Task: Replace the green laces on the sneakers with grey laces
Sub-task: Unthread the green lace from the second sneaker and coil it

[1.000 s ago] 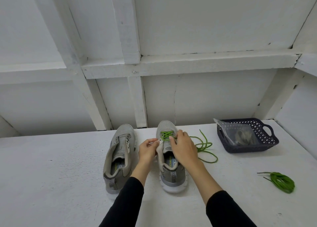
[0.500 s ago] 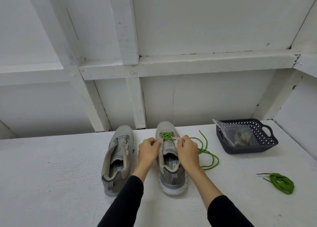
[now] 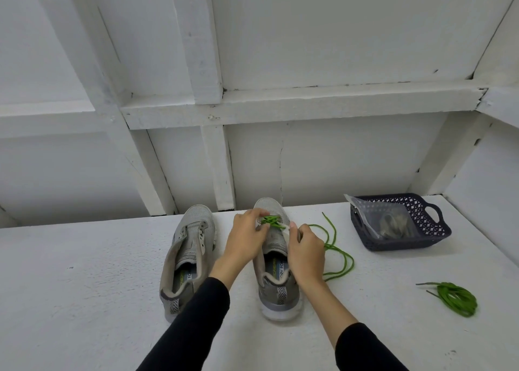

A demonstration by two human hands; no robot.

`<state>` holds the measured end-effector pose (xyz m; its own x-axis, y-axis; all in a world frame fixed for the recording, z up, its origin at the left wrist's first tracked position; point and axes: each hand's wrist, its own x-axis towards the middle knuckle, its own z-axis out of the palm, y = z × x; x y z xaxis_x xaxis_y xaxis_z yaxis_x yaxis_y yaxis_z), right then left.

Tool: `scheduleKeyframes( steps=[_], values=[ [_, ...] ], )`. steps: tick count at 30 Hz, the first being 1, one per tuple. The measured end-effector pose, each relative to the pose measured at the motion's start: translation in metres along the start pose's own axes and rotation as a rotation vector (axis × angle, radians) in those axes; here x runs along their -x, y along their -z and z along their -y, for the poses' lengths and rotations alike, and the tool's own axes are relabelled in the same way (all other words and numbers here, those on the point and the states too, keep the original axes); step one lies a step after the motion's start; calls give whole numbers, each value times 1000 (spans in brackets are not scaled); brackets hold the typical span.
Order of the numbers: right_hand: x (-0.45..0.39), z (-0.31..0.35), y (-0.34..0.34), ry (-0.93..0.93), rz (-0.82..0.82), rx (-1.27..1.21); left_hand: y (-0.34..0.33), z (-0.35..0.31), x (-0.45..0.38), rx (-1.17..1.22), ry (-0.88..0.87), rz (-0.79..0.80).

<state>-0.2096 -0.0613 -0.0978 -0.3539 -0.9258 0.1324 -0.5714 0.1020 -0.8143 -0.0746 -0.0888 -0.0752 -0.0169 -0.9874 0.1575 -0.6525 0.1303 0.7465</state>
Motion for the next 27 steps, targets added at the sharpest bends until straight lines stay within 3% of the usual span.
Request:
scheduleKeyframes(
  steps=[5,8,10,12,16,18,20,22,25,27],
  values=[
    [-1,-1,-1,18,9,30,-3,-11,-9,-442,-83,156],
    [-2,0,-1,18,10,54,-5,-15,-11,-435,-60,193],
    [-2,0,-1,12,7,59,-5,-15,-12,-187,62,204],
    [-2,-1,-1,7,1,70,1,-16,-11,233,205,172],
    [-2,1,1,-1,11,103,17,-17,-3,1012,605,-18],
    [-1,2,1,-6,16,120,20,-9,0,1173,768,-108],
    [-2,2,0,-12,14,134,17,-5,1,1001,790,-143],
    [-2,1,-1,-2,6,145,10,-5,0,749,673,-214],
    [-2,0,-1,12,4,147,9,-9,-1,238,218,-331],
    [-2,1,-1,11,6,147,9,-12,-4,-54,-55,-227]
  ],
)
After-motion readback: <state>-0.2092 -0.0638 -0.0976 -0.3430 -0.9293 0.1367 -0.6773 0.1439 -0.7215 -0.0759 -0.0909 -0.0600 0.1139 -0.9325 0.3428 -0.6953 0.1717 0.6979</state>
